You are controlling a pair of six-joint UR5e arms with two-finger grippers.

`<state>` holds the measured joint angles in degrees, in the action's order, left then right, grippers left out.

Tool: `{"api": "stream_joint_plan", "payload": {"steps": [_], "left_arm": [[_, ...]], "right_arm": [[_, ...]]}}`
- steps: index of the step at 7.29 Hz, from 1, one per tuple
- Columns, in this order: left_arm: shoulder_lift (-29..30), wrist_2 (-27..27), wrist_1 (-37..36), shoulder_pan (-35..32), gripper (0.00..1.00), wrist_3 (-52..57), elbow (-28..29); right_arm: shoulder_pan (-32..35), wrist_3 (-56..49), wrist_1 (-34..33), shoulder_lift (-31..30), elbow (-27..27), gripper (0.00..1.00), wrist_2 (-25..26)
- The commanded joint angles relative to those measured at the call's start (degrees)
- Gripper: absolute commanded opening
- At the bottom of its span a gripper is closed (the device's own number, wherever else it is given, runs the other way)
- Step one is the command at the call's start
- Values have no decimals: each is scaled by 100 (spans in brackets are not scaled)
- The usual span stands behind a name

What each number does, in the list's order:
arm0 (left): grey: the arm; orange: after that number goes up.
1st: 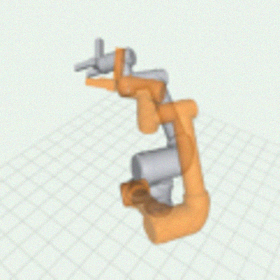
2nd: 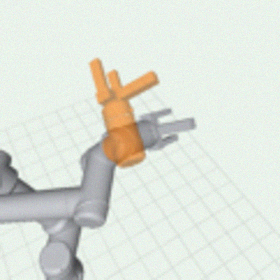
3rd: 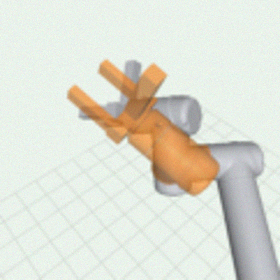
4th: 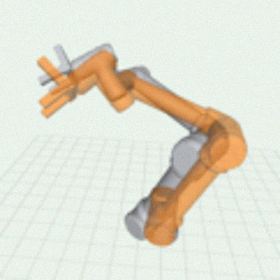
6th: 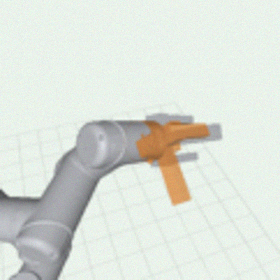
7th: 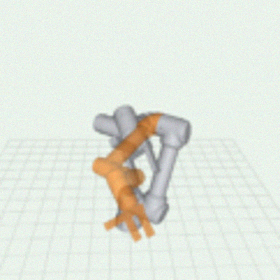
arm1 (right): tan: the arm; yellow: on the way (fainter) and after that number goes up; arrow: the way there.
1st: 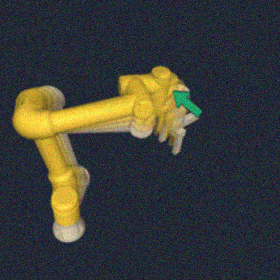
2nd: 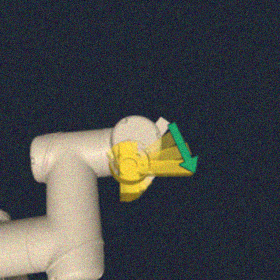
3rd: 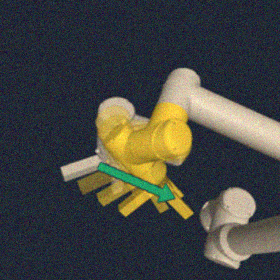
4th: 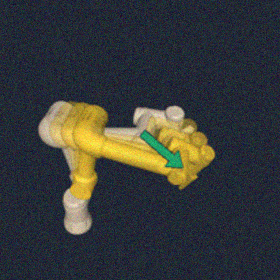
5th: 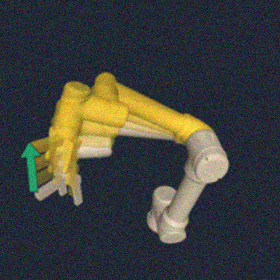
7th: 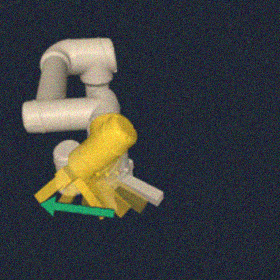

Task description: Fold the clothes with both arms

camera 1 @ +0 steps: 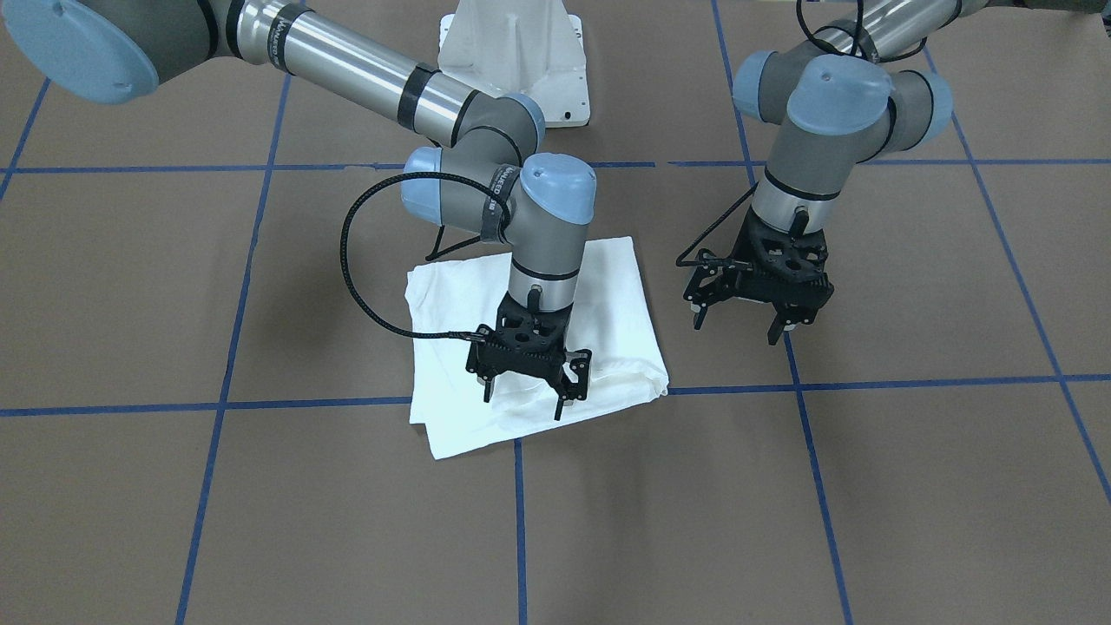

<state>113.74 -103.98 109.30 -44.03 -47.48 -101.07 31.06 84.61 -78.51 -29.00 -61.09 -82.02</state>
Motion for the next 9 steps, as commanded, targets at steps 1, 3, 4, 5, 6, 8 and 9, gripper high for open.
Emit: {"api": "stream_joint_plan", "payload": {"steps": [1,3,4,5,6,8,9], "left_arm": [[-578,-341,-74,-9,100,124,-708],[-1709,-535,-101,-209,100,780,-1727],[-2281,-858,-101,-707,100,1585,-2010],[-2739,-1505,-101,-1565,100,2924,-1995],[-3083,-2094,-362,-2504,100,4034,-1873],[-3505,-2267,-952,-3390,100,5046,-1732],[-3586,-2215,-963,-3619,100,5047,-1366]], "right_arm": [[390,-774,-1245,-78,-959,100,-1187],[917,-1898,-2532,-1101,-2933,100,-1859],[1398,-2853,-2868,-1978,-3979,100,-2314],[2082,-4107,-3054,-2648,-4538,100,-3067],[2715,-5102,-3064,-3298,-4743,100,-3527],[3667,-6687,-2969,-4624,-4841,100,-4250],[4010,-7451,-2968,-5258,-4894,100,-4208]]}}
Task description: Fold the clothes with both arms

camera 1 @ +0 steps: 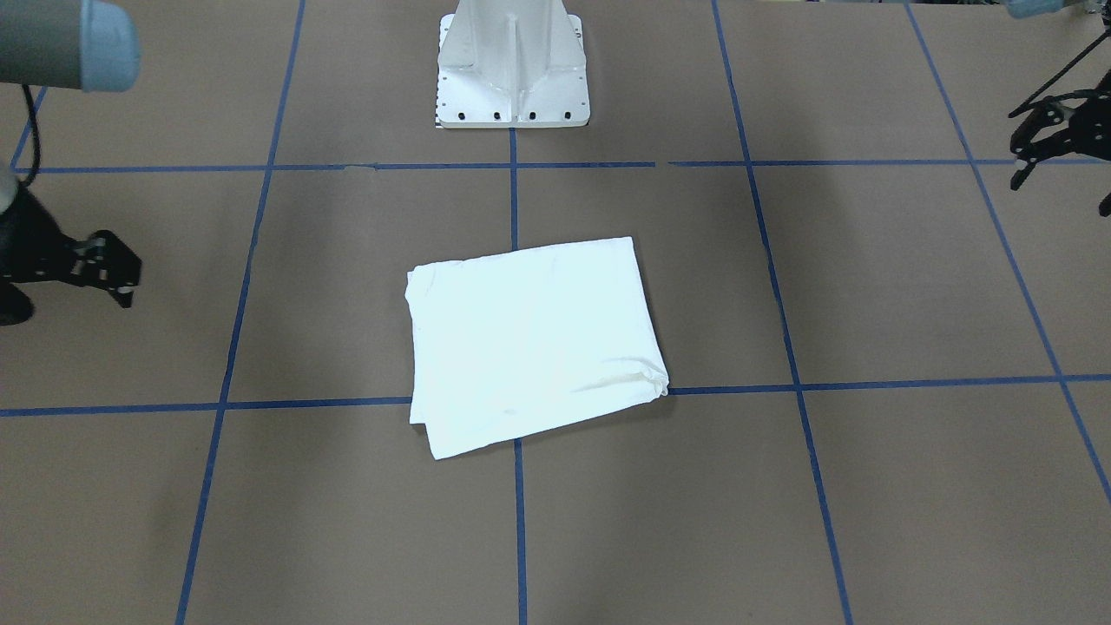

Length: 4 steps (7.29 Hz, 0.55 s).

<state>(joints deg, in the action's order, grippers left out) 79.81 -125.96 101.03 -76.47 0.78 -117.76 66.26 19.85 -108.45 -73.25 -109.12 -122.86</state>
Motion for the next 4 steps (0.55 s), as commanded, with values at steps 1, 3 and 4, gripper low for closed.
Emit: {"api": "stream_joint_plan", "payload": {"steps": [1,3,4], "left_arm": [[-194,-182,-66,-1074,100,230,872],[-246,-857,-205,-1142,100,230,1026],[-273,-886,-580,-1142,100,230,932]], "right_arm": [[867,-1235,43,-1562,-83,100,-142],[1431,-1238,603,-2331,-57,100,-815],[1677,-1264,876,-2569,-83,100,-1002]]}}
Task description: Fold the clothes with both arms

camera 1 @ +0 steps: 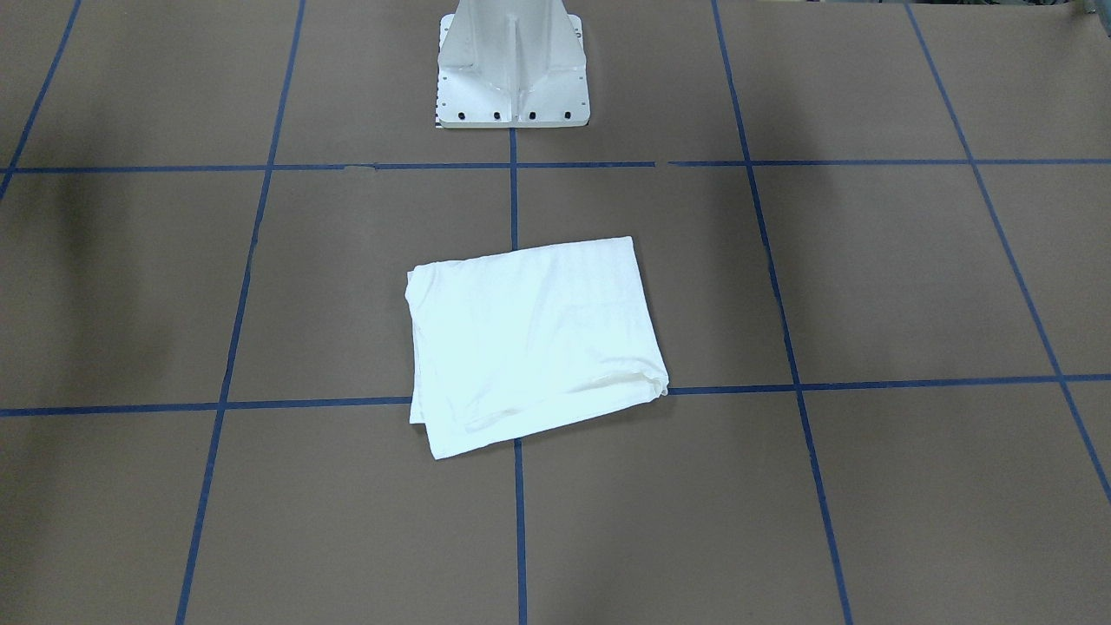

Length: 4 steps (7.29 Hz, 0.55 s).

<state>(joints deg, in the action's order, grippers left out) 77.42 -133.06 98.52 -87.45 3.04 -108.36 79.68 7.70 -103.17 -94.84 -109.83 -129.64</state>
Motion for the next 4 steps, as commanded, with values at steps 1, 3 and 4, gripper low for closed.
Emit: {"api": "stream_joint_plan", "payload": {"steps": [1,3,4], "left_arm": [[27,-167,-838,-44,100,21,-88],[-25,-176,-1105,-52,100,511,-72],[71,-150,-1298,-61,100,496,-80]], "right_arm": [[651,-93,385,-421,-38,100,-456],[1162,-1177,298,-421,40,100,-492],[1234,-1201,245,-491,23,100,-492]]}}
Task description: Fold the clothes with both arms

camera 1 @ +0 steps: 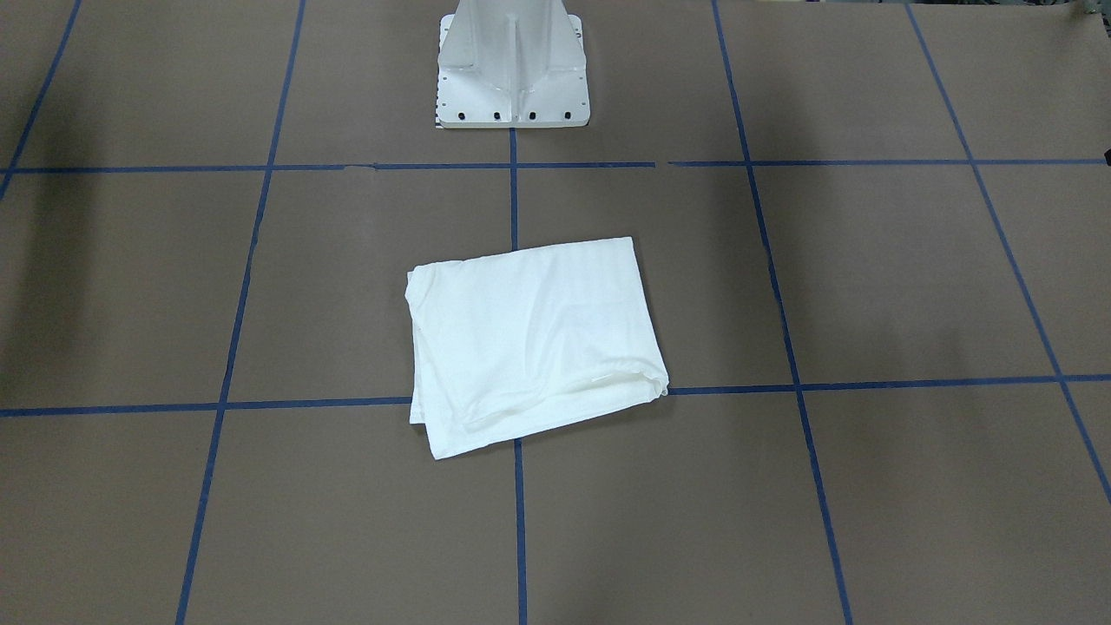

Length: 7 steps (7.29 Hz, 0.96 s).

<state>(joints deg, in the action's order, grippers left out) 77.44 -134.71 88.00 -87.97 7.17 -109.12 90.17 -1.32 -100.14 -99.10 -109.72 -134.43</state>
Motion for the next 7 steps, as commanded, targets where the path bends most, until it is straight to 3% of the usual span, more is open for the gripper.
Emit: {"api": "stream_joint_plan", "payload": {"steps": [1,7], "left_arm": [[26,15,-231,-18,100,91,-82],[-19,51,-213,-18,100,100,-294]], "right_arm": [[194,-290,-41,-109,29,100,21],[194,-307,4,-127,143,100,74]]}}
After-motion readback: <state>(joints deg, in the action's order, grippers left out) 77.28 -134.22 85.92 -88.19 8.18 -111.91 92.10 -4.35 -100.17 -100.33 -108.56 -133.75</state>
